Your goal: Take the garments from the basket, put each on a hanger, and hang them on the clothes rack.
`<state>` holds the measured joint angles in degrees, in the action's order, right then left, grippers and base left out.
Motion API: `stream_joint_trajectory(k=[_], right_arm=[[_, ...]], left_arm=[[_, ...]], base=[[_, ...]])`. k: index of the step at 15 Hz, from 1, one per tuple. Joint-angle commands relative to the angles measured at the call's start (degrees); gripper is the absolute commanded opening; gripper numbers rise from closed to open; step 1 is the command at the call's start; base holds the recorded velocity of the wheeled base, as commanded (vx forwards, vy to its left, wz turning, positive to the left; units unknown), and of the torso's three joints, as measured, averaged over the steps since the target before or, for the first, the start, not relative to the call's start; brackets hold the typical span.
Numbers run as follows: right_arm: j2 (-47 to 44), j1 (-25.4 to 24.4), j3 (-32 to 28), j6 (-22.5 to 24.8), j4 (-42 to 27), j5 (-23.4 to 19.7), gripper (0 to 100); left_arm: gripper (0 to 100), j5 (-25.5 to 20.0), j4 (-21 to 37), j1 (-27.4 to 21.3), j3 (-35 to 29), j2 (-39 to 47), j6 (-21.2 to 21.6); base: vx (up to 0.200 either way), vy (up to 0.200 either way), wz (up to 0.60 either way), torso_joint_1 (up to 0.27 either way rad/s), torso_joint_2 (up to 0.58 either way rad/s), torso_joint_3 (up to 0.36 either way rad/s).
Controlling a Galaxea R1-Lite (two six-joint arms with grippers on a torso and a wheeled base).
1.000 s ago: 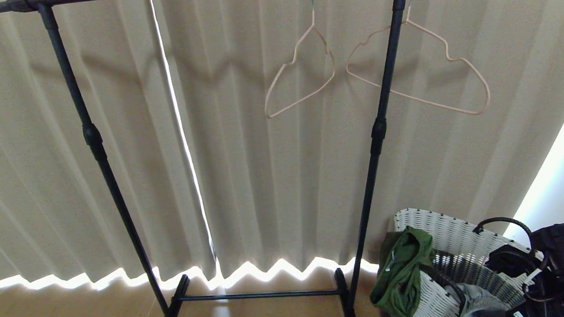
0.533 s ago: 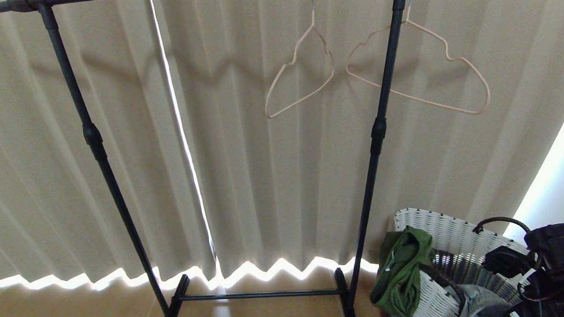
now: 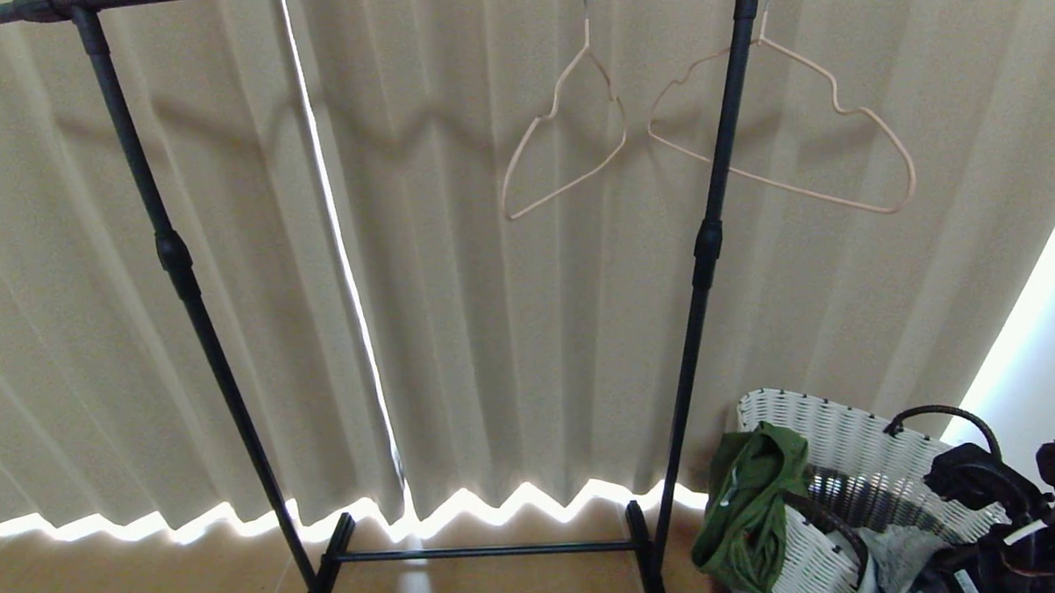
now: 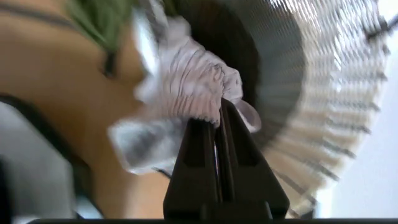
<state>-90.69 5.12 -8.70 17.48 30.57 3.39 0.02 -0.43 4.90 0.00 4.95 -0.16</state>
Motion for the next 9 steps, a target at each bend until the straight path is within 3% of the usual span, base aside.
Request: stream_joint_trajectory(k=[1, 4, 9], right_arm=[[13.0, 0.1, 8.6, -3.8, 7.4, -7.9, 0], [28.3, 0.1, 8.4, -10.4, 7.5, -11.6, 0], [38.0, 0.1, 4.2, -11.2, 7.0, -10.9, 0]], left_arm=[[100, 0.0, 0.0, 0.0, 0.0, 0.0, 0.1], [100, 0.0, 0.0, 0.0, 0.0, 0.1, 0.2], [100, 0.0, 0.0, 0.0, 0.0, 0.1, 0.2]], base=[[0.000, 0.000, 0.00, 0.000, 0.00, 0.000], [0.000, 0.000, 0.00, 0.000, 0.00, 0.000], [0.000, 0.000, 0.00, 0.000, 0.00, 0.000]])
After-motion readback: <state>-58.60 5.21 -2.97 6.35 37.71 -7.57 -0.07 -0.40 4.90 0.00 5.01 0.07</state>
